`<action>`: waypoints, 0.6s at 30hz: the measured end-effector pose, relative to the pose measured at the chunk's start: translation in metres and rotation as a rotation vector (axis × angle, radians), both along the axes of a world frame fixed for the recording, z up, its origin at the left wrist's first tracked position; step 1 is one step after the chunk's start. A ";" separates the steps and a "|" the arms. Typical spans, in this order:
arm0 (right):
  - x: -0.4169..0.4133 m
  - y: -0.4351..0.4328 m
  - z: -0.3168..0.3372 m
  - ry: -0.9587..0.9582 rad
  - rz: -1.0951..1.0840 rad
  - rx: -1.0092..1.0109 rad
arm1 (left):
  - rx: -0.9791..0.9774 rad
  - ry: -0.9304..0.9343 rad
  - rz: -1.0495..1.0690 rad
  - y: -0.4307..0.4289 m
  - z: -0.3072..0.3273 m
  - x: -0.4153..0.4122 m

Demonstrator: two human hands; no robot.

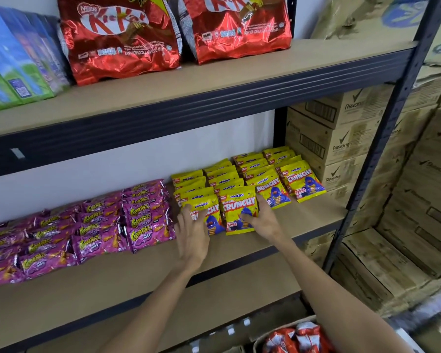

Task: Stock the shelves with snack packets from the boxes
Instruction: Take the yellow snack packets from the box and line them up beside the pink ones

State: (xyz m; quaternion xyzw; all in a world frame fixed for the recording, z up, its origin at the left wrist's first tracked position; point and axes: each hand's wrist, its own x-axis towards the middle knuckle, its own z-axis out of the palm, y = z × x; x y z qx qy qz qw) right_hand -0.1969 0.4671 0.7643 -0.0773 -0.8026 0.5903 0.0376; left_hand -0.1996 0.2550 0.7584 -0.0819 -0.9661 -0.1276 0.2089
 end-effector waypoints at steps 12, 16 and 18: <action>-0.005 -0.012 -0.005 0.073 -0.076 0.351 | -0.057 -0.063 -0.007 0.000 -0.014 0.007; -0.004 -0.016 -0.010 0.209 -0.178 0.613 | -0.062 -0.088 0.018 0.003 -0.015 0.007; -0.005 -0.019 -0.014 0.286 -0.149 0.719 | -0.063 -0.099 0.021 0.004 -0.016 0.007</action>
